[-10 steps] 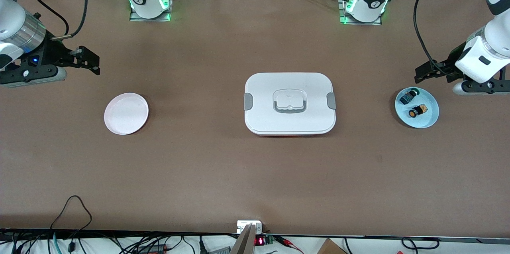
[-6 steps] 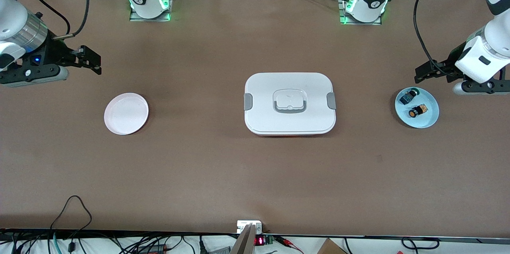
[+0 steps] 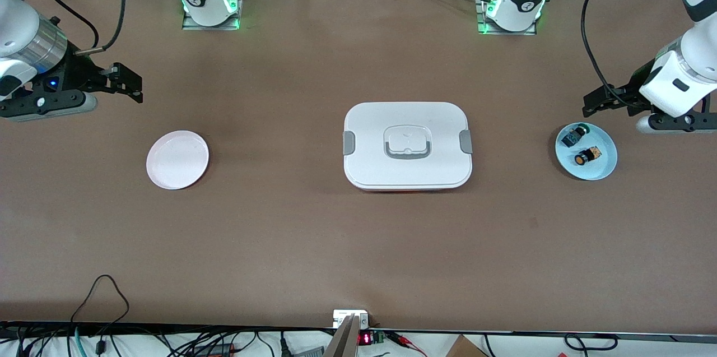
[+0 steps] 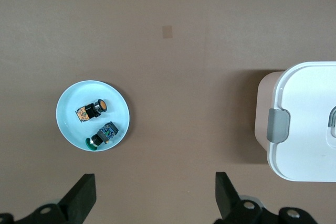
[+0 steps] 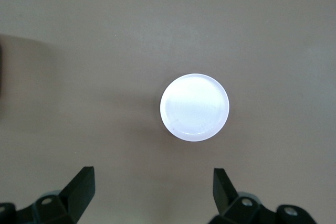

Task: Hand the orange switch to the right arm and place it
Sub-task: 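Move the left gripper toward the light-blue plate with switches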

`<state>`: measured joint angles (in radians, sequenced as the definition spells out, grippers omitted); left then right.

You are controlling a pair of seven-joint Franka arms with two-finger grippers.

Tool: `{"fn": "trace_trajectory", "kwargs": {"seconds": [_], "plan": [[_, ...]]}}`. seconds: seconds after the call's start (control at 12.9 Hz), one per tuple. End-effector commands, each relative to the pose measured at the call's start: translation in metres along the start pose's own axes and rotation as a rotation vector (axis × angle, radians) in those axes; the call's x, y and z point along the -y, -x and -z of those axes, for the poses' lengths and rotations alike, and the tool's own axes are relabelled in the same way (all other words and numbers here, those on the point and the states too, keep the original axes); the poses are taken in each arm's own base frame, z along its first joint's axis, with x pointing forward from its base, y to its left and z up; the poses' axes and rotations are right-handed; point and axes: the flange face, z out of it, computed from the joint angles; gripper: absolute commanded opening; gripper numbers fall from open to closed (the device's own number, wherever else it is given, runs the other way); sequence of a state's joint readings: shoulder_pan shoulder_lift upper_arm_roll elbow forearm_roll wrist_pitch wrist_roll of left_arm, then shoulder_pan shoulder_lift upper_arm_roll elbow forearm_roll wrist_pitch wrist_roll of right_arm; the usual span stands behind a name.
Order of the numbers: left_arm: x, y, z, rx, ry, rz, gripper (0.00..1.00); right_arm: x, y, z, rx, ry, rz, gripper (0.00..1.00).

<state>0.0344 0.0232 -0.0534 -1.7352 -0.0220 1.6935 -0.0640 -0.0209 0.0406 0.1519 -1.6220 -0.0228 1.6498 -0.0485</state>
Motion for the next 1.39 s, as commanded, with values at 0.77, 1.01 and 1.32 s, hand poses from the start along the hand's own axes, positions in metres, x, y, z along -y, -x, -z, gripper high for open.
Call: {"fn": "trace_trajectory", "kwargs": {"seconds": [0.77,1.01,1.32], "plan": [[0.058,-0.024,-0.073,0.151,-0.150,0.030,1.00,0.002,0.002,0.009,-0.004,-0.001,-0.005,1.00],[0.122,-0.036,-0.129,0.229,-0.123,0.114,1.00,0.004,0.002,0.009,-0.005,-0.001,-0.002,1.00],[0.168,-0.053,-0.196,0.225,-0.093,0.168,1.00,0.004,0.002,0.009,-0.002,-0.002,-0.002,1.00]]}}
